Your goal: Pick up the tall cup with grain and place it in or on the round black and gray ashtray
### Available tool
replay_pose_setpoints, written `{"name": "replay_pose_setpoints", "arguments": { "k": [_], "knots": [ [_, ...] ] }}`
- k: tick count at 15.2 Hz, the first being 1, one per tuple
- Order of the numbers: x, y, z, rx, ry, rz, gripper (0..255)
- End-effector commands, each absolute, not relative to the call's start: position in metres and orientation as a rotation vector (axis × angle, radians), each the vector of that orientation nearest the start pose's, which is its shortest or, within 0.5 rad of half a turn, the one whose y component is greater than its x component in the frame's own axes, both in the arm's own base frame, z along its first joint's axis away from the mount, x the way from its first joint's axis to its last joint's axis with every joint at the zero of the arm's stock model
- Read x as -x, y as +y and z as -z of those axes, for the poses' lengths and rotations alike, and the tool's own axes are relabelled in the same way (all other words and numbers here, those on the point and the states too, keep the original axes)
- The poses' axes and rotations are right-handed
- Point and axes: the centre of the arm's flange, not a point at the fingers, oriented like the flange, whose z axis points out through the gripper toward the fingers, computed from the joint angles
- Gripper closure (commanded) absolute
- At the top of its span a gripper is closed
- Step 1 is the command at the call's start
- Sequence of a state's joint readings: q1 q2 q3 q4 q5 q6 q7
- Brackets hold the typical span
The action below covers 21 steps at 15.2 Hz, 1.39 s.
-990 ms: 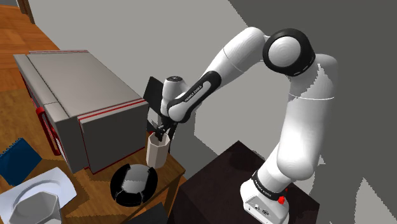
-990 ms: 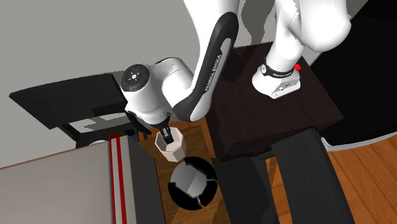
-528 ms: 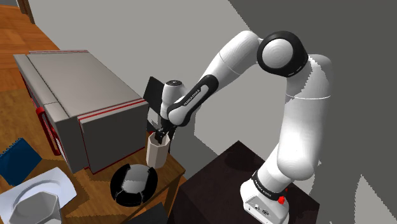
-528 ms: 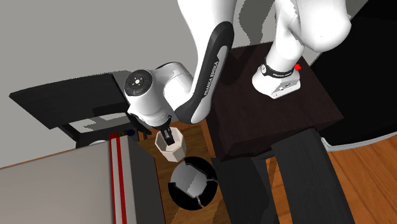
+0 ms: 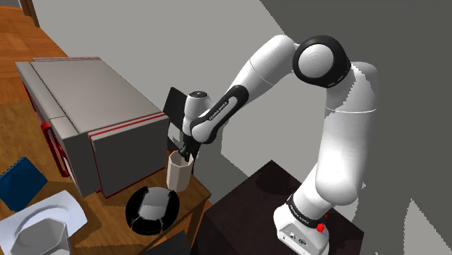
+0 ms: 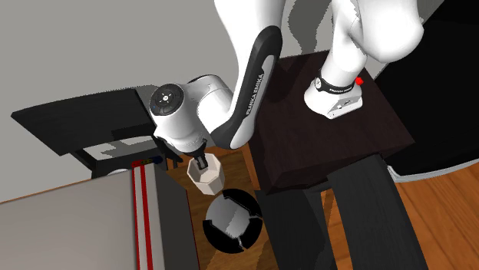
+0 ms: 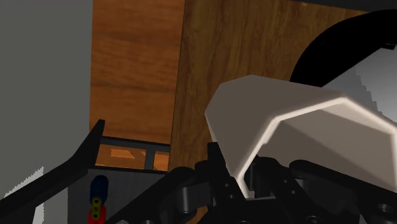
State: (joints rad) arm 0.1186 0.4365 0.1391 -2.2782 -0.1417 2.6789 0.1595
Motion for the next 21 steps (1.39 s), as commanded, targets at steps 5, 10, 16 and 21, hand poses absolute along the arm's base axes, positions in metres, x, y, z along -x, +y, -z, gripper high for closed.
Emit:
{"name": "replay_pose_setpoints", "arguments": {
  "k": [5, 10, 16, 21],
  "knots": [
    [-0.507, 0.142, -0.161, 3.132, -0.337, -0.045, 255],
    [-0.507, 0.142, -0.187, 3.132, -0.337, -0.045, 255],
    [-0.507, 0.142, -0.219, 3.132, -0.337, -0.045, 255],
    [-0.507, 0.142, -0.245, 3.132, -0.337, -0.045, 255]
  ]
}}
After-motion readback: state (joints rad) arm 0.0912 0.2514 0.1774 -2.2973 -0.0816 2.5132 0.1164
